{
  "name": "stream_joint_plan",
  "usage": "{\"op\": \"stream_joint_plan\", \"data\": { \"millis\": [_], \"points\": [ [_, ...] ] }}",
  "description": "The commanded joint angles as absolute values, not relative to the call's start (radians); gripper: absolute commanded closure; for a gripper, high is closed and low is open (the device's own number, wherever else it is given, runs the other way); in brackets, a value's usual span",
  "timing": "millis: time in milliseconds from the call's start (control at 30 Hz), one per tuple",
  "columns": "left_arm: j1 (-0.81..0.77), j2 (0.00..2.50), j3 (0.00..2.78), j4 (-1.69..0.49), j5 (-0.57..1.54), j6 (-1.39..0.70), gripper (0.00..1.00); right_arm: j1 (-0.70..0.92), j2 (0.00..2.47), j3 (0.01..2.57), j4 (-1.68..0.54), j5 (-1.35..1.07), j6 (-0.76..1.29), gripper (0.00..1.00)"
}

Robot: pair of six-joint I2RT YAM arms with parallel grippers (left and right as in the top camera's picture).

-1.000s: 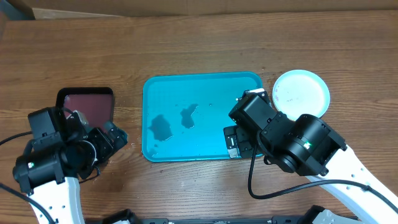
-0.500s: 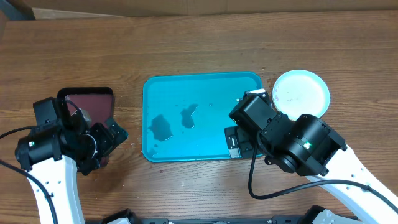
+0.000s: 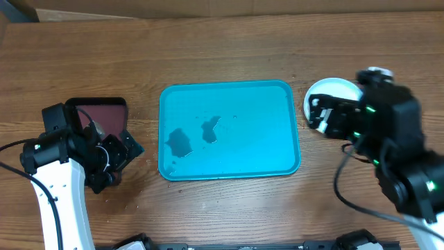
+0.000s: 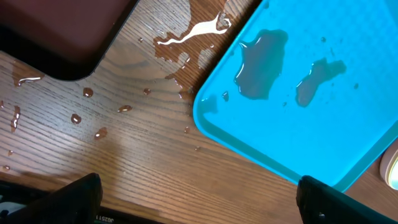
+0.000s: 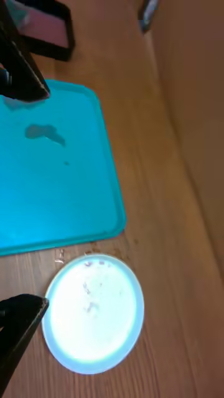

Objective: Clean dirty plates on tray and stack at the side

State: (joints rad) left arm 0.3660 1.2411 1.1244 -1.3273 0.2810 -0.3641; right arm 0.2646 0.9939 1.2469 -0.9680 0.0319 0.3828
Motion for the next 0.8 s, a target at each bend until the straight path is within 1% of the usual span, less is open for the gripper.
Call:
{"op": "stream_joint_plan", "data": {
  "millis": [0,167,333,467,600,633,767],
  "points": [
    [0.360,1.253,1.122,-1.327,0.285,-0.371,0.00,0.127,0.802,0.989,-0.781,-0.158,0.302,0.00],
    [0.360,1.255,1.122,-1.327,0.285,-0.371,0.00,0.055,0.546,0.694,-0.566,-0.186,0.318,0.00],
    [0.360,1.255,1.122,-1.327,0.285,-0.371,0.00,0.044,0.325,0.453,-0.359,-0.181,0.318,0.00],
    [0.360,1.255,1.122,-1.327,0.285,-0.371,0.00,0.044,0.196,0.285,-0.167,-0.173,0.317,0.00],
    [0.360,1.255,1.122,-1.327,0.285,-0.371,0.00,0.044,0.121,0.184,-0.067,-0.173,0.317,0.00],
    [0.360,1.255,1.122,-1.327,0.285,-0.371,0.00,0.044,0.099,0.142,-0.008,-0.173,0.317,0.00],
    [0.360,1.255,1.122,-1.327,0.285,-0.371,0.00,0.044,0.042,0.069,0.075,-0.168,0.307,0.00]
  ]
}}
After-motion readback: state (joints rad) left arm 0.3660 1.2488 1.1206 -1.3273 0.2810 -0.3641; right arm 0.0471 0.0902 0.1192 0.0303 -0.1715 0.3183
